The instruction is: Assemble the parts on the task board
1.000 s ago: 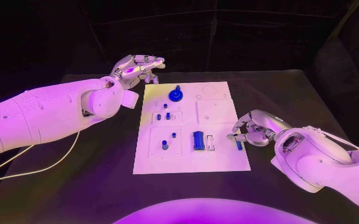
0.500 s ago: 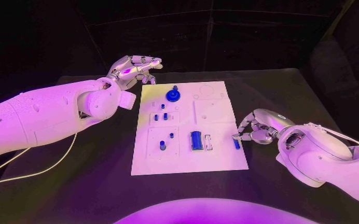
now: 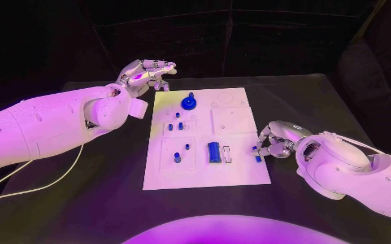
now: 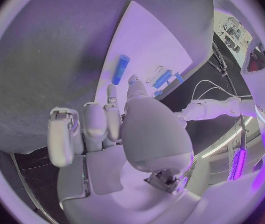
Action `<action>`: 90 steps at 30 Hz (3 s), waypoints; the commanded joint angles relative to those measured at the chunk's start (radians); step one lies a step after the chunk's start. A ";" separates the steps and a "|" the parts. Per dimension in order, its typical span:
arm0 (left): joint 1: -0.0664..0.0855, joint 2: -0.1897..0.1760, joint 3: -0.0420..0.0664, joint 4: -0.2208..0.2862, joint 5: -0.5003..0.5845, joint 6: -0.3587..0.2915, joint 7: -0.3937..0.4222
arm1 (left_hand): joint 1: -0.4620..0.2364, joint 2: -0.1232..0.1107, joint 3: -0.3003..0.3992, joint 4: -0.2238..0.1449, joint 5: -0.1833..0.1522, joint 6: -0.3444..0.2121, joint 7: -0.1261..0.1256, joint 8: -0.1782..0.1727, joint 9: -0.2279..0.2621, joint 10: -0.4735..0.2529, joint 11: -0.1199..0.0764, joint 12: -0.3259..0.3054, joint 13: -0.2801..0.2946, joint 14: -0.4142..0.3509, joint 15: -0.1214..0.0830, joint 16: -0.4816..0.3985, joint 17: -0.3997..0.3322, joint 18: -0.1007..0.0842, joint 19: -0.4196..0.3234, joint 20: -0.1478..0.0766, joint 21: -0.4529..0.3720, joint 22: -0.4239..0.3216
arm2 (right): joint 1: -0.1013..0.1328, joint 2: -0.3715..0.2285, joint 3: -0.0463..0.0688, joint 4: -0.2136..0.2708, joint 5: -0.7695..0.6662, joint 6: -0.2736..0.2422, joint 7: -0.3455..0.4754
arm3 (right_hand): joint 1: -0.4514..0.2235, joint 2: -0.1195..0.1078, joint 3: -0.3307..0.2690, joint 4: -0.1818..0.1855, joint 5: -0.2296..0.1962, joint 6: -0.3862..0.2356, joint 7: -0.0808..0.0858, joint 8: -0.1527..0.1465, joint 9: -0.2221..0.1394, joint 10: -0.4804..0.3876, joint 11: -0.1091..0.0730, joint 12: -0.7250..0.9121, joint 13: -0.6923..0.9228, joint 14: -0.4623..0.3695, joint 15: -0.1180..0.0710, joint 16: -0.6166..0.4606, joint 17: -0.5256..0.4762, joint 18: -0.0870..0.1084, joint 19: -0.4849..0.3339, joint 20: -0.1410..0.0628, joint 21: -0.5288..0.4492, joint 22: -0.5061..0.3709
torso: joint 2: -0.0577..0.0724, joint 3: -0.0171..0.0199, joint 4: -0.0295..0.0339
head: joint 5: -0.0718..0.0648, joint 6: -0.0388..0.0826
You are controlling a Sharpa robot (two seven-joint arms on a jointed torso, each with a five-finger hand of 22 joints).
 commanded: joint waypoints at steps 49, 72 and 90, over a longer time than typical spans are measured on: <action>0.001 -0.004 0.000 0.000 -0.002 0.014 0.007 | 0.000 -0.001 -0.005 0.001 0.003 -0.003 0.000 0.009 0.000 -0.004 -0.001 0.009 -0.001 -0.007 0.001 0.000 -0.002 0.006 0.004 -0.002 -0.007 -0.002 | -0.032 0.034 0.000 0.032 -0.176 0.072 -0.027 | 0.087 0.038 0.152 -0.072 0.084 0.060 -0.021 -0.048 -0.004 0.011 -0.024 0.003 -0.036 0.017 -0.024 0.000 0.017 -0.016 0.063 -0.017 0.017 0.216 | -0.002 -0.0005 0.0010 | -0.004 -0.001; 0.001 -0.002 0.000 0.003 -0.002 0.014 0.007 | 0.001 -0.001 -0.005 0.000 0.003 -0.003 0.000 0.009 0.000 -0.004 -0.001 0.010 -0.001 -0.007 0.001 0.000 -0.002 0.006 0.004 -0.002 -0.007 -0.003 | -0.030 0.088 0.002 0.048 0.105 -0.094 -0.037 | -0.016 -0.051 0.267 0.026 0.180 0.094 -0.026 -0.071 0.004 0.027 -0.028 0.011 -0.021 0.020 -0.028 0.011 0.036 -0.018 0.070 -0.021 0.023 0.224 | 0.000 -0.0013 0.0011 | -0.001 0.002; 0.001 -0.005 0.000 0.007 -0.002 0.013 0.005 | 0.002 -0.001 -0.005 0.000 0.003 -0.002 -0.001 0.010 0.000 -0.003 -0.002 0.011 -0.001 -0.007 0.001 0.001 -0.003 0.006 0.005 -0.002 -0.007 -0.003 | -0.029 0.167 0.002 -0.016 0.139 -0.087 -0.056 | -0.065 -0.061 0.258 0.061 0.226 0.122 -0.035 -0.058 0.024 0.032 -0.035 0.011 -0.018 0.020 -0.032 0.012 0.038 -0.018 0.069 -0.024 0.022 0.224 | 0.002 -0.0009 0.0009 | 0.004 -0.002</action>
